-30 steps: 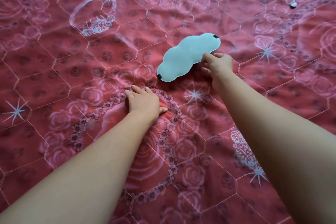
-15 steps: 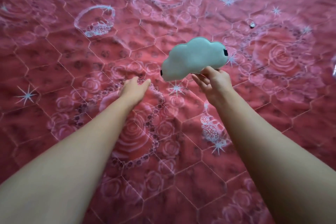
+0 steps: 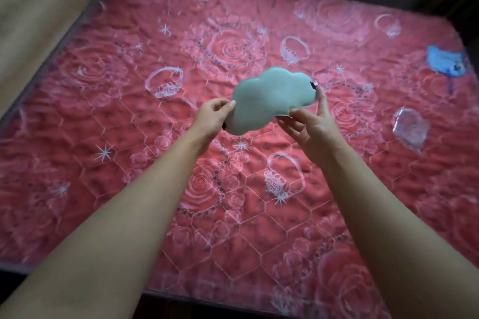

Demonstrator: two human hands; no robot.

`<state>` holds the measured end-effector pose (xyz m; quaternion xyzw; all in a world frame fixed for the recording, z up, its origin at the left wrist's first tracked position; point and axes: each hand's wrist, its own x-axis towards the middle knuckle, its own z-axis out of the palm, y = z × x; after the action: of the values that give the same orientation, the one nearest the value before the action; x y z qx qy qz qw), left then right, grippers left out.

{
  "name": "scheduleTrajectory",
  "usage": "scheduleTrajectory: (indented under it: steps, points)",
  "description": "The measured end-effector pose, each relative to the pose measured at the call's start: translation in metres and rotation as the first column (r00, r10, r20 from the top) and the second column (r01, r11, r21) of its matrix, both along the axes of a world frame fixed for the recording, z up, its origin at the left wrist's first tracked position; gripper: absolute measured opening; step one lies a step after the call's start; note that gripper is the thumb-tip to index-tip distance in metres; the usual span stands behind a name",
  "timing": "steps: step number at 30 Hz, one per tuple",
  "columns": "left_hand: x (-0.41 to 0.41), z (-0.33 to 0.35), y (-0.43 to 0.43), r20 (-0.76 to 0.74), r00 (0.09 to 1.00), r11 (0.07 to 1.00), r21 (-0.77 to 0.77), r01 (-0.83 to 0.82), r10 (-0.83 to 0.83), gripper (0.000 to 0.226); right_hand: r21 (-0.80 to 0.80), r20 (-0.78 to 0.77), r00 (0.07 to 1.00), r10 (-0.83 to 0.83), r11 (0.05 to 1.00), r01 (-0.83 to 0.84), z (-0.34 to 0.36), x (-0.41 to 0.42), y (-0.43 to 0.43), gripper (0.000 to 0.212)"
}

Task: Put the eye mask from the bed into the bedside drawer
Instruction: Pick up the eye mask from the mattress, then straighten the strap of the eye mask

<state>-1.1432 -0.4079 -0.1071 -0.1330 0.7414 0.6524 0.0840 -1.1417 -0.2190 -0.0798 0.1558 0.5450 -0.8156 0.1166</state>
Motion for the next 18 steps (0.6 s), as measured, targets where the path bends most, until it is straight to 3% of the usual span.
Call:
scheduleTrajectory:
  steps: [10, 18]
  points:
    - [0.078, 0.107, 0.03, -0.104, 0.994, 0.996, 0.088, -0.023, 0.032, 0.014, 0.056, -0.004, 1.0, 0.027, 0.998, -0.026, 0.096, 0.079, 0.025, 0.069]
    - [0.108, 0.152, 0.052, -0.213, 0.977, 0.998, 0.055, -0.006, 0.017, 0.006, 0.138, -0.037, 0.993, 0.11, 0.985, -0.104, 0.128, 0.115, 0.046, 0.028]
